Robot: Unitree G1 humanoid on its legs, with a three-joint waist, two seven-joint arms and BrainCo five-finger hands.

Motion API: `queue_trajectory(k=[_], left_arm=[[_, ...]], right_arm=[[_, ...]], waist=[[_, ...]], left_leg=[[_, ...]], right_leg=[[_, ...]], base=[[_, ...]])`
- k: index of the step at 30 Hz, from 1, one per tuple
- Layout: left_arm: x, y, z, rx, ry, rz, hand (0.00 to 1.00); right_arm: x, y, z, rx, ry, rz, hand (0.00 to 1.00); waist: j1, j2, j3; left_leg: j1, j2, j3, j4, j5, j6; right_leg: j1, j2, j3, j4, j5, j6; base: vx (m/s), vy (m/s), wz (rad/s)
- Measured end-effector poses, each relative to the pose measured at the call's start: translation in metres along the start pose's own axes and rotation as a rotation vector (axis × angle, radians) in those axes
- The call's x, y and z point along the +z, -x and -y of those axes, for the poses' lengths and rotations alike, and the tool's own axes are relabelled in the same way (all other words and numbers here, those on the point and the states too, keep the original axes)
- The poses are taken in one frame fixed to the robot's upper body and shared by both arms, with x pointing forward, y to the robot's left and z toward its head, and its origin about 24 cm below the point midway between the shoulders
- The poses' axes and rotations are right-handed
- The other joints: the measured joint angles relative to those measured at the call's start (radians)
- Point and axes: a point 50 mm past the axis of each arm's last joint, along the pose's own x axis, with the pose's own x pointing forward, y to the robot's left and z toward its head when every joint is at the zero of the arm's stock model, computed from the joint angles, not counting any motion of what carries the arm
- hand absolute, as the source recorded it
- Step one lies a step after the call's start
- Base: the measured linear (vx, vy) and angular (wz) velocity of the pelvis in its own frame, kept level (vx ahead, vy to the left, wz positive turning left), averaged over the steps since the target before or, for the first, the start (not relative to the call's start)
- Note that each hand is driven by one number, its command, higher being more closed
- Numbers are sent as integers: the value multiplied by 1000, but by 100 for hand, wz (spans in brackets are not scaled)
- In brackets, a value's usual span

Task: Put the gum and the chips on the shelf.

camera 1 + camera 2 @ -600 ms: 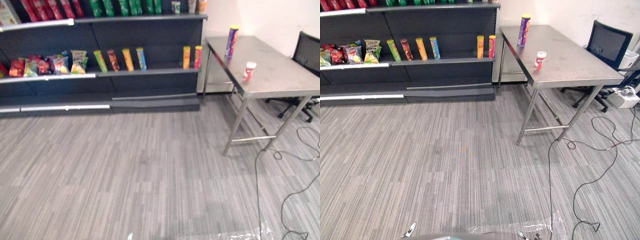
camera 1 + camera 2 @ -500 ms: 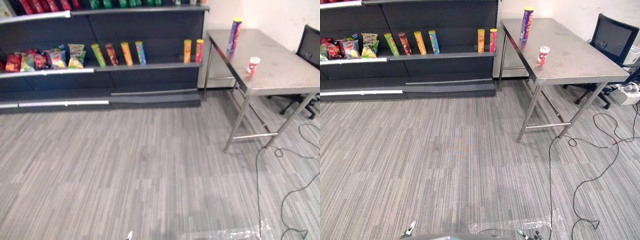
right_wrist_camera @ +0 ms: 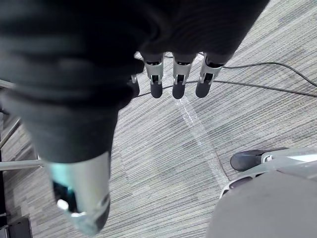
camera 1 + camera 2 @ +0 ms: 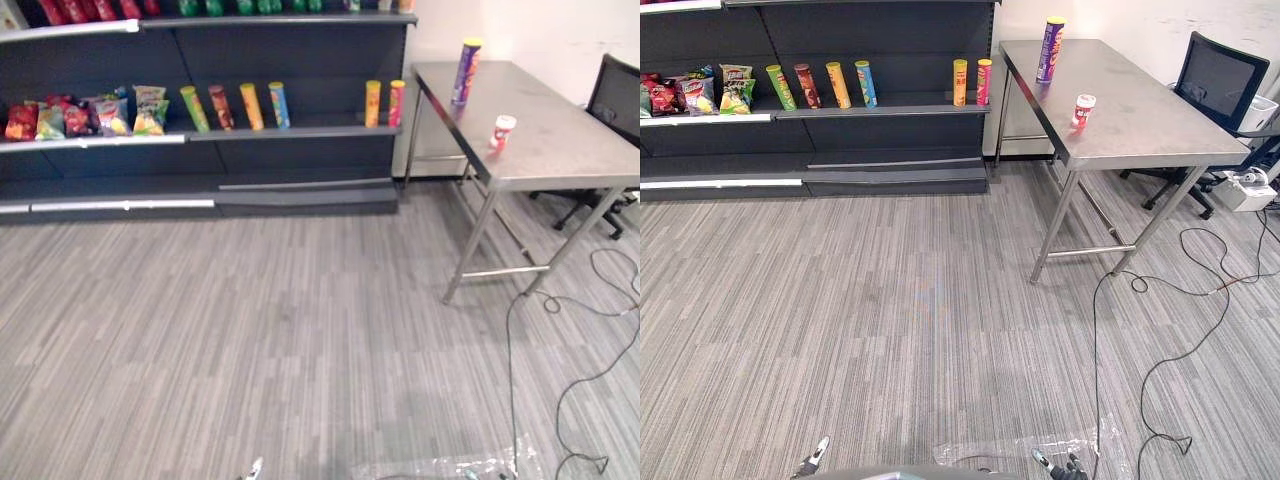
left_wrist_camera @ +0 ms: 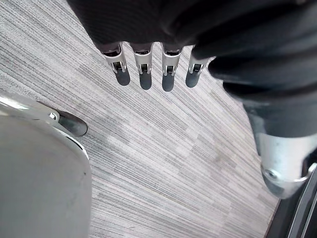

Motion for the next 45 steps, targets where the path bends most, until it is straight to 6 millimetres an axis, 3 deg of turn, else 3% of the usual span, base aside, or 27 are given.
queue_trajectory(k=[9,15,23,27,29,30,32,34,37,40,42,43,44,45], left_arm=[[0,0,0,3,-1,-5,0],[0,0,-1,6,1,-6,0],[3,-1,2,-13,3,7,0],[7,-2,2,-22,10,16,0],[9,-2,3,-35,68,14,0],[8,-2,3,-38,92,11,0],[11,-2,3,-56,190,16,0],[10,-1,5,-69,211,26,0],[8,1,7,-99,210,39,0],[7,2,7,-128,201,40,0],[5,3,8,-135,210,37,0],[4,4,8,-134,213,34,0],[4,4,8,-135,215,37,0],[6,4,6,-134,203,46,0]], right_arm=[[-1,0,0,-13,-29,-3,0],[5,2,-4,-30,-42,82,0],[10,0,-12,144,-145,63,0],[13,-1,-12,161,-151,75,0],[15,-2,-9,156,-140,80,0],[15,-2,-9,158,-133,80,0],[11,0,-11,161,-136,72,0],[11,0,-9,157,-133,70,0],[17,-1,-7,158,-120,90,0],[18,-1,-5,158,-126,100,0],[20,-1,-3,164,-133,118,0],[21,-1,-2,161,-131,128,0],[22,-1,-2,156,-144,134,0],[21,-1,-3,155,-170,133,0]], waist=[[0,0,0],[0,0,1],[1,2,33],[-3,-3,54],[1,2,71],[2,0,76],[3,-16,107],[4,-20,119],[5,-4,130],[6,2,134],[5,18,142],[5,25,145],[6,24,149],[16,20,136]], left_leg=[[14,1,5,-19,-2,-3],[23,1,28,-16,-11,-17],[16,3,20,18,-15,-19],[-46,11,1,133,-67,-20],[-122,33,3,279,-137,-56],[-135,40,7,321,-150,-75],[-221,53,41,538,-127,-74],[-273,62,65,631,-140,-44],[-314,94,77,597,-159,-50],[-350,116,22,441,-91,-68],[-347,155,-32,303,-30,-112],[-345,168,-33,295,-31,-112],[-344,179,-20,335,17,-118],[-349,141,9,404,-5,-79]], right_leg=[[7,4,5,-7,3,1],[18,4,23,-15,4,1],[13,-2,11,23,-8,-3],[-51,-17,-8,155,-81,-13],[-96,-21,-5,259,-145,-24],[-101,-22,-3,279,-156,-27],[-101,-46,-1,337,-189,-33],[-96,-65,2,350,-201,-28],[-83,-93,45,350,-207,-17],[-65,-122,94,346,-223,9],[-27,-134,120,343,-251,54],[-15,-134,129,342,-260,69],[7,-144,145,338,-272,91],[51,-183,169,290,-272,99]], base=[[22,-5,-2],[18,-11,-9],[-52,-19,4],[-92,-25,16],[-106,-42,5],[-79,-49,5],[-37,-35,6],[4,15,-2],[98,119,-24],[220,260,-28],[310,401,-36],[251,347,-37],[371,460,-54],[384,433,-50]])
